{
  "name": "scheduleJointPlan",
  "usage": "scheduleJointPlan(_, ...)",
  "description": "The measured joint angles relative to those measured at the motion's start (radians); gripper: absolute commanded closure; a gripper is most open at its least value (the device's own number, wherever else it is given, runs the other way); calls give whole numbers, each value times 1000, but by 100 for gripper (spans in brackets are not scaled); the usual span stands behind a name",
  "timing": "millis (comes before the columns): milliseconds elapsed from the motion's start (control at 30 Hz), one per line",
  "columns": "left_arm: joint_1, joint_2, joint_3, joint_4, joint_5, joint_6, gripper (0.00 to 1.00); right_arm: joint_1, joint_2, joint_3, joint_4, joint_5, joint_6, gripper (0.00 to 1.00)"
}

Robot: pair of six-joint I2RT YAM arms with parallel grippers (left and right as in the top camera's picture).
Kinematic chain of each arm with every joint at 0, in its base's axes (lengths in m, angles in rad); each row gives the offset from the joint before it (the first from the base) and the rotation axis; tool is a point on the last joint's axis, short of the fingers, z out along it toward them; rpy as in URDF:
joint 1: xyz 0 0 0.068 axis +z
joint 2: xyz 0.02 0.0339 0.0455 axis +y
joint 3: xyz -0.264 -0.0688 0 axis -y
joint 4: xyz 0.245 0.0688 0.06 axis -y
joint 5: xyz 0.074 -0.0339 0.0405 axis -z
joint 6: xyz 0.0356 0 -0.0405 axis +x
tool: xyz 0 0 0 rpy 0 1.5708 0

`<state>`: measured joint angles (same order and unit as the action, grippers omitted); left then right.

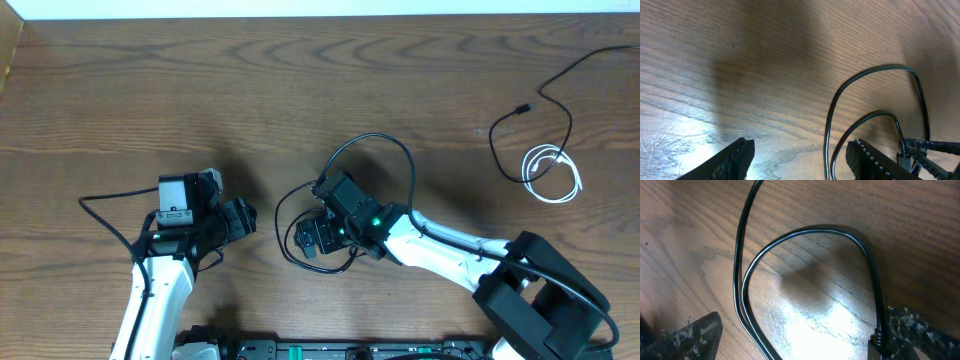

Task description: Untangle cables

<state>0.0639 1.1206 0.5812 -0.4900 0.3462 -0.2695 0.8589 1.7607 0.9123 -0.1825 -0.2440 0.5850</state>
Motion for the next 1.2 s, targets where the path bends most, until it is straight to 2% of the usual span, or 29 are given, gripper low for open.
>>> scheduleJointPlan(900,0,0,0,-16,0,0,36,0,0,0,31,7,0,1)
scheduleJointPlan(1033,0,0,0,-17,0,-6,51,0,0,0,21,23,-3,1)
scheduleJointPlan(1133,0,0,0,-18,0,-9,79,-1,0,0,-17,57,-9,1)
scheduleJointPlan(1167,0,0,0,-19,2,-12,81,-3,0,1,-29,71,-6,3)
scheduleJointPlan(1200,0,0,0,-19,3,-11,85,-5,-2,3,-40,86,-2,16)
